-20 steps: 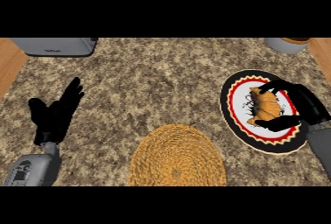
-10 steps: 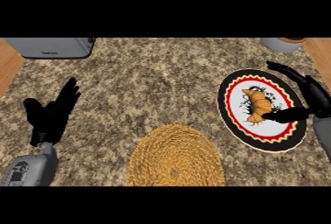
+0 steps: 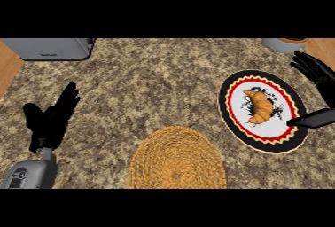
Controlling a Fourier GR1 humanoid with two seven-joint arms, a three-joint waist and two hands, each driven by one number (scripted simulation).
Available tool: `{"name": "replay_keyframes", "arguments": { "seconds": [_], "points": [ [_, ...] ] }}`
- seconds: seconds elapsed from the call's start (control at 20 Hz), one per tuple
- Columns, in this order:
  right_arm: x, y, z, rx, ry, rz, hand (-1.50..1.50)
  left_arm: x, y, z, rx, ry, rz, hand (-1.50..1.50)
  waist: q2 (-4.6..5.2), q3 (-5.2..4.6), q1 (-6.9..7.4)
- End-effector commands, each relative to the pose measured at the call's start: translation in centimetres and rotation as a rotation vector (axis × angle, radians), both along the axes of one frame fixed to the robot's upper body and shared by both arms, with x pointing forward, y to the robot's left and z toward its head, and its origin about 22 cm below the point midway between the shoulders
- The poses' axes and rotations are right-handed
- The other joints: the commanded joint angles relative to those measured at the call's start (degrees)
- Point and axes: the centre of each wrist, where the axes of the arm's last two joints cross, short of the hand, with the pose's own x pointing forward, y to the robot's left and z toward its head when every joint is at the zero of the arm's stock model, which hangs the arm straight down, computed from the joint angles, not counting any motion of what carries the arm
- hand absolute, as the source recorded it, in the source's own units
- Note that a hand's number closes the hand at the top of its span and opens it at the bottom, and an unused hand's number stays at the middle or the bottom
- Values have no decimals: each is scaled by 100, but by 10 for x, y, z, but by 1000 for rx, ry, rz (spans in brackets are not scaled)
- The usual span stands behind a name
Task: Pick the croissant from the placemat and place it in the plate
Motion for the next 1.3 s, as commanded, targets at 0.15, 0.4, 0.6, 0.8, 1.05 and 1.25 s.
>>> {"name": "replay_keyframes", "arguments": {
  "seconds": [0.15,0.4,0.6,0.8,1.05,1.25],
  "points": [
    [-13,-42,0,103,122,76,-150,-2,-9,0,-19,-1,-5,0,28,6,67],
    [-6,-60,-8,107,75,43,-150,8,3,8,2,-17,-17,0,43,9,101],
    [-13,-79,-5,102,64,42,-150,14,-2,6,-20,-3,-18,0,57,12,119],
    [-26,-102,-5,99,44,0,-150,15,-17,6,6,-38,-21,0,79,19,142],
    [-17,-93,-13,71,58,-27,-150,2,-4,-2,8,-28,-21,0,79,19,198],
    [-29,-115,-5,16,69,-53,-150,15,-14,14,-8,-23,-42,0,98,27,221]
  ]
}}
